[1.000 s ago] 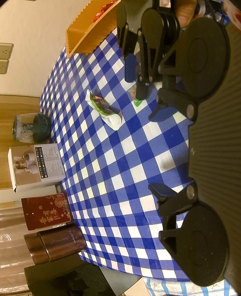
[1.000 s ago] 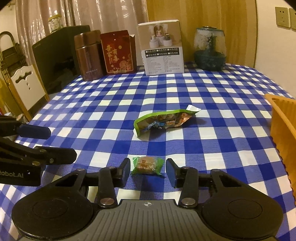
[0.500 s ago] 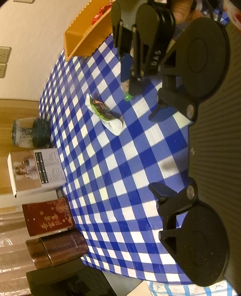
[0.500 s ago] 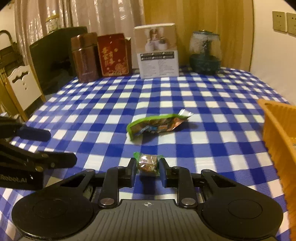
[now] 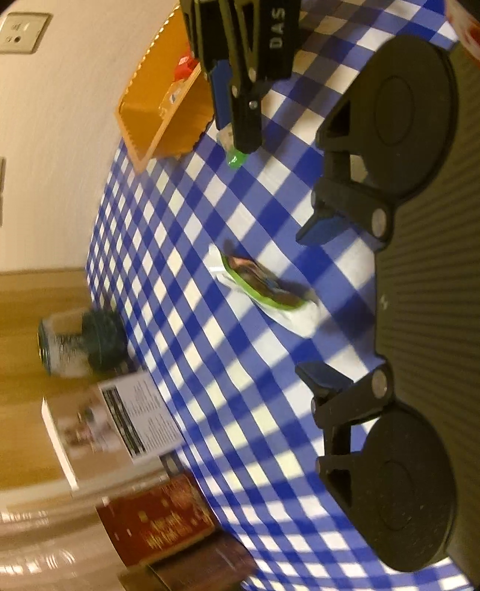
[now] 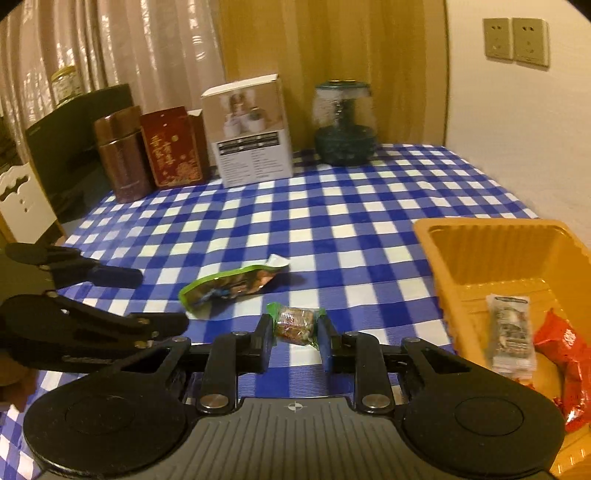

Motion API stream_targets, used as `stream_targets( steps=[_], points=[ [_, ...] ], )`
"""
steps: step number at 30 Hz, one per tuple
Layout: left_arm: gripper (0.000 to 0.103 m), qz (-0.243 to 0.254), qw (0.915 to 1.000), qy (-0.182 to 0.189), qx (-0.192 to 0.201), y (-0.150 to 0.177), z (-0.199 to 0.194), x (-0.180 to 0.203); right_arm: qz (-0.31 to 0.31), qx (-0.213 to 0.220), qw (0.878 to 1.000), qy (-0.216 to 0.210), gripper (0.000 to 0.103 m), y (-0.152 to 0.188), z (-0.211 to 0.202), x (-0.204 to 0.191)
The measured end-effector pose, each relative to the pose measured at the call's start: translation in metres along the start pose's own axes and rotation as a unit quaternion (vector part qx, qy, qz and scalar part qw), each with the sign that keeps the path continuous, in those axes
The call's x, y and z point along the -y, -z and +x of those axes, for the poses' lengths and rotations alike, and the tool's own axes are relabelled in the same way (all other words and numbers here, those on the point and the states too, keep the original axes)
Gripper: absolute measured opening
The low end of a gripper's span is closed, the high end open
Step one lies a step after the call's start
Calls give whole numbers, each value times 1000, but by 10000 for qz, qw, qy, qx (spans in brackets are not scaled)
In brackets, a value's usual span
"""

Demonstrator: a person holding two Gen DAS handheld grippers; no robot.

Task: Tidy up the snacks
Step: 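Grasp the green candy with the right tool while the left tool grasps the green-and-white packet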

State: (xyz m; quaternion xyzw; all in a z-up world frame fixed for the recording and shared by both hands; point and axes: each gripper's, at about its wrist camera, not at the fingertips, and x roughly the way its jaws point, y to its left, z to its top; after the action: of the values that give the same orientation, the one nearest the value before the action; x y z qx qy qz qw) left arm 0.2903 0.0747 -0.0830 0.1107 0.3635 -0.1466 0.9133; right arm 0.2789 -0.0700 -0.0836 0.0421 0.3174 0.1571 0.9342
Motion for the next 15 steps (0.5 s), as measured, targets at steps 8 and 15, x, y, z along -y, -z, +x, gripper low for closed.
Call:
stream_targets(
  steps=[8, 15],
  points=[
    [60, 284, 9993, 252, -22, -27, 31, -3, 207, -48, 9998, -5, 26, 0, 2, 11],
    [54, 285, 9983, 459, -220, -49, 55, -6, 285, -68, 9996, -8, 26, -2, 2, 16]
  ],
)
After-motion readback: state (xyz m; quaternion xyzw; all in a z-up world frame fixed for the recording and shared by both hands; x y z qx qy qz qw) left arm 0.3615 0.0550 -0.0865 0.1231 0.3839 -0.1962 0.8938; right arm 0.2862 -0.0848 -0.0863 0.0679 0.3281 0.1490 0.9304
